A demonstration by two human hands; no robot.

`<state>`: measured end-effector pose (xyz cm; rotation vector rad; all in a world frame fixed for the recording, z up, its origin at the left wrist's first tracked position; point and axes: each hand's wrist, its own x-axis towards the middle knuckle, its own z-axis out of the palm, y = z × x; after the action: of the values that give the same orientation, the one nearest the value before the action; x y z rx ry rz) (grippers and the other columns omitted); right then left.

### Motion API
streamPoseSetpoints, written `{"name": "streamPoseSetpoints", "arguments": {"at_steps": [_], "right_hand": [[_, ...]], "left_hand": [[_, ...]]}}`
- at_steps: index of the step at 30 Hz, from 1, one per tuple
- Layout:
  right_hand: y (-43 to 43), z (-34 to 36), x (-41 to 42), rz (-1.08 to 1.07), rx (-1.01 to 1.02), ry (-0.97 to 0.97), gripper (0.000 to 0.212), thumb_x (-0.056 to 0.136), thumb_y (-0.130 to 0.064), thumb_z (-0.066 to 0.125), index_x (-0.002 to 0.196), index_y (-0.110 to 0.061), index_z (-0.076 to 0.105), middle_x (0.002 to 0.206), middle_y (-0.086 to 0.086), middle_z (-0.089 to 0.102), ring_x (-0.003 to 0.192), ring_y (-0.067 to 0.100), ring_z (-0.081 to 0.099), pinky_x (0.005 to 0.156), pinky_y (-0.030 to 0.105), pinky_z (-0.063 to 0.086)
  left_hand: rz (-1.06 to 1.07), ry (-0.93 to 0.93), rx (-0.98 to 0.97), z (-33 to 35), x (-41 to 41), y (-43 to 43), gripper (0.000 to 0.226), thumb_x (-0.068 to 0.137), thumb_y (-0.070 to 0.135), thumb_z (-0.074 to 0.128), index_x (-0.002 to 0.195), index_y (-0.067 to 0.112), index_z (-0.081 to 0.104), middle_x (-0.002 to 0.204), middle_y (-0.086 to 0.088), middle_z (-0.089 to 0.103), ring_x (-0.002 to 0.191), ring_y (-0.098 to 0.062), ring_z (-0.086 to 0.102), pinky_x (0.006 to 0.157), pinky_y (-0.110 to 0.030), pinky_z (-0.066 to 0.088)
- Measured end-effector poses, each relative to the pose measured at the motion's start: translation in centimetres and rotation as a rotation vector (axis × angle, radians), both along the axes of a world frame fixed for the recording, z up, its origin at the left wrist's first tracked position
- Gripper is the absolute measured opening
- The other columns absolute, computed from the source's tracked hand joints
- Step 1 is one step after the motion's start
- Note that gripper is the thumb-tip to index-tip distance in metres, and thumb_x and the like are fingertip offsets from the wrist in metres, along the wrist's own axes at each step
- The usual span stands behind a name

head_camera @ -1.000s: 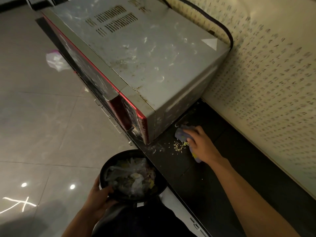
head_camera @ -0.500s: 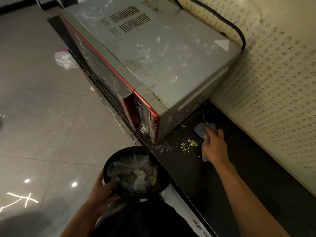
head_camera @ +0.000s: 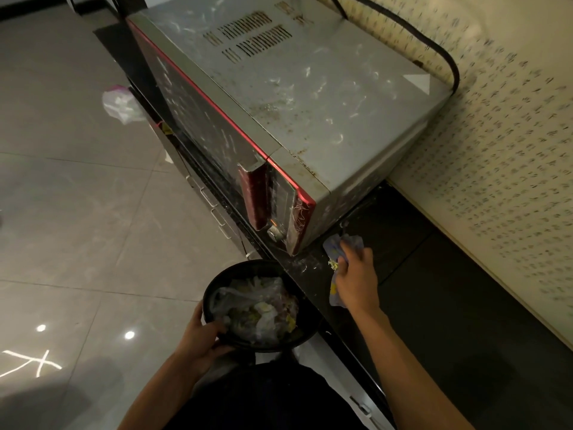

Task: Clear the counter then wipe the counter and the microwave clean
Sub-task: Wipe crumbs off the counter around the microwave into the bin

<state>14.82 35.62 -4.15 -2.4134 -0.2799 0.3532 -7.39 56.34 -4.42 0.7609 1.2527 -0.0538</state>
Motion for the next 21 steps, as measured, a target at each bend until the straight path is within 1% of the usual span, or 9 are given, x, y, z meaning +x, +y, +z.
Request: {"name": "streamPoseSetpoints", "arguments": {"at_steps": [2,5,8,10,12,14,16,18,21], "right_hand": [[0.6,0.0,-0.9,0.018,0.005,-0.004,0.037,0.101,-0.017,0.053,0.135,-0.031,0.053,0.127,0.005,0.039,0.103,0.021,0.058,0.076,0.026,0.048],[1.4,-0.2,-2.3,0.046,-0.003,0.007,0.038,0.101,-0.021,0.054,0.137,-0.032,0.052,0.127,0.003,0.039,0.106,0.023,0.059,0.079,0.029,0.049],[2.3,-0.3,-3.8,0.04,0.011,0.029,0.038,0.1,-0.025,0.056,0.137,-0.033,0.052,0.129,0.001,0.041,0.112,0.022,0.058,0.083,0.029,0.049],[3.2,-0.1,-5.0,0.049,0.024,0.035,0.039,0.1,-0.026,0.057,0.137,-0.033,0.053,0.131,0.001,0.041,0.113,0.019,0.057,0.084,0.025,0.046],[4.0,0.1,-6.4,0.083,0.041,0.037,0.04,0.099,-0.026,0.058,0.138,-0.033,0.053,0.13,0.0,0.042,0.11,0.012,0.055,0.084,0.02,0.043],[4.8,0.0,-7.6,0.123,0.069,0.024,0.042,0.099,-0.025,0.059,0.139,-0.033,0.054,0.128,-0.002,0.043,0.105,0.005,0.051,0.086,0.017,0.041],[5.4,-0.1,-8.4,0.123,0.092,0.026,0.042,0.098,-0.023,0.06,0.139,-0.031,0.055,0.125,-0.002,0.045,0.104,0.004,0.051,0.088,0.016,0.041],[5.5,0.0,-8.8,0.097,0.113,0.038,0.042,0.098,-0.021,0.06,0.139,-0.029,0.056,0.12,-0.003,0.044,0.102,0.003,0.051,0.088,0.013,0.043],[4.5,0.6,-8.3,0.064,0.136,0.032,0.042,0.098,-0.02,0.06,0.139,-0.028,0.056,0.113,-0.007,0.04,0.095,0.001,0.051,0.079,0.002,0.04]], "left_hand": [[-0.003,-0.001,0.006,-0.1,0.0,0.2,0.078,0.087,-0.024,0.044,0.146,0.026,0.045,0.11,-0.019,0.057,0.079,-0.033,0.057,0.058,-0.052,0.062],[-0.001,-0.006,0.007,0.0,0.3,0.4,0.074,0.09,-0.023,0.044,0.145,0.027,0.045,0.11,-0.018,0.057,0.082,-0.035,0.06,0.055,-0.05,0.063],[0.013,-0.011,-0.003,0.3,0.7,0.4,0.073,0.092,-0.021,0.044,0.146,0.028,0.044,0.11,-0.015,0.058,0.088,-0.038,0.062,0.055,-0.053,0.062],[0.006,-0.006,-0.002,0.5,0.9,0.5,0.075,0.092,-0.021,0.044,0.148,0.029,0.042,0.112,-0.013,0.057,0.09,-0.039,0.063,0.06,-0.056,0.061],[-0.006,0.006,-0.001,0.7,1.0,0.7,0.076,0.092,-0.02,0.045,0.149,0.03,0.04,0.119,-0.015,0.056,0.092,-0.04,0.063,0.064,-0.058,0.061],[-0.003,0.008,-0.007,0.7,1.1,0.8,0.079,0.092,-0.019,0.048,0.152,0.03,0.037,0.125,-0.016,0.056,0.091,-0.04,0.063,0.064,-0.06,0.06],[0.004,0.012,-0.009,0.7,1.1,1.0,0.08,0.091,-0.019,0.049,0.154,0.029,0.035,0.116,-0.013,0.058,0.087,-0.039,0.064,0.064,-0.06,0.058],[0.0,0.012,-0.013,0.7,1.2,1.2,0.081,0.091,-0.019,0.048,0.154,0.029,0.035,0.111,-0.01,0.059,0.088,-0.039,0.063,0.063,-0.061,0.058],[-0.016,0.005,-0.025,0.8,1.2,1.5,0.08,0.09,-0.02,0.048,0.152,0.03,0.038,0.111,-0.011,0.057,0.092,-0.039,0.061,0.062,-0.063,0.058]]}}
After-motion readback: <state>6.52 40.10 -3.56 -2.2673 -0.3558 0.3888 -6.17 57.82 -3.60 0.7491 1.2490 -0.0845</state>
